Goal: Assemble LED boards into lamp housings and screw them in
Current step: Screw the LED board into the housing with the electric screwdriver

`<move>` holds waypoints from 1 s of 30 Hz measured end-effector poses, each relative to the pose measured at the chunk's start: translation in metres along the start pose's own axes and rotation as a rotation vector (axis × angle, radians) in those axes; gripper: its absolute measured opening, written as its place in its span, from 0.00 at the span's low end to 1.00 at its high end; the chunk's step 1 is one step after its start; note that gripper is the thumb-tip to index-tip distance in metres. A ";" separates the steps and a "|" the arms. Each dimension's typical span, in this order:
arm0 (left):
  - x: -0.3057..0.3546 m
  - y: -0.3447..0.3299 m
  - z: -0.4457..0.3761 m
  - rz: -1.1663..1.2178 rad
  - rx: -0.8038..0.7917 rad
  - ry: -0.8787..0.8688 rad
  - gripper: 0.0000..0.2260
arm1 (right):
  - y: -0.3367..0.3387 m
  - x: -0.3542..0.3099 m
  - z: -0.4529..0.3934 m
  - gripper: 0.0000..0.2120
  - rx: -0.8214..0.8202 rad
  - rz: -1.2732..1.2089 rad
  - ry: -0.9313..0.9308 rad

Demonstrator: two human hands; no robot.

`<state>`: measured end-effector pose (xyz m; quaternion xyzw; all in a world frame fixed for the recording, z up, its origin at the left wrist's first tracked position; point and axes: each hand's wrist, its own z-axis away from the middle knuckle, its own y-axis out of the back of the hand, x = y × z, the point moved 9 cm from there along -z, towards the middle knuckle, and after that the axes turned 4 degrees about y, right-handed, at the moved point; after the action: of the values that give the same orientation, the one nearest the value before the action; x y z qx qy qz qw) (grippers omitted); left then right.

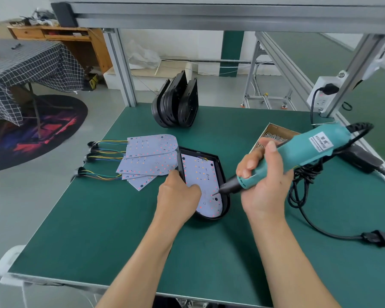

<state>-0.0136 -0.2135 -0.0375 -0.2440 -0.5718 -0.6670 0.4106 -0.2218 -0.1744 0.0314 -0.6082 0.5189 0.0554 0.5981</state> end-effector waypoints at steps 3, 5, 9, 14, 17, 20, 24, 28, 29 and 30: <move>-0.002 0.001 0.000 0.013 -0.010 0.009 0.06 | 0.010 -0.012 -0.005 0.06 0.067 -0.037 -0.008; -0.004 0.002 0.000 0.014 -0.019 0.008 0.06 | 0.016 -0.020 -0.007 0.06 0.124 -0.052 -0.051; -0.006 0.003 0.001 0.063 -0.042 -0.013 0.06 | 0.033 -0.030 -0.003 0.07 0.184 0.109 -0.265; -0.004 0.008 0.001 -0.032 -0.024 -0.060 0.08 | 0.057 -0.034 0.031 0.04 0.185 0.353 -0.401; 0.002 0.016 0.004 -0.129 0.029 -0.092 0.13 | 0.075 -0.029 0.044 0.05 0.199 0.486 -0.456; 0.003 0.019 0.004 -0.149 0.027 -0.094 0.13 | 0.089 -0.015 0.050 0.06 0.188 0.651 -0.515; 0.004 0.017 0.006 -0.180 -0.026 -0.100 0.08 | 0.091 -0.004 0.046 0.06 0.100 0.866 -0.500; 0.010 0.014 0.008 -0.179 -0.063 -0.087 0.08 | 0.078 -0.004 0.043 0.08 -0.064 1.258 -0.415; 0.010 0.013 0.008 -0.164 -0.082 -0.075 0.09 | 0.073 -0.005 0.044 0.10 -0.101 1.375 -0.379; 0.009 0.012 0.009 -0.146 -0.102 -0.064 0.10 | 0.069 -0.005 0.044 0.12 -0.128 1.483 -0.349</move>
<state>-0.0101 -0.2076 -0.0213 -0.2432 -0.5663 -0.7152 0.3296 -0.2479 -0.1193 -0.0242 -0.1164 0.6853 0.5677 0.4411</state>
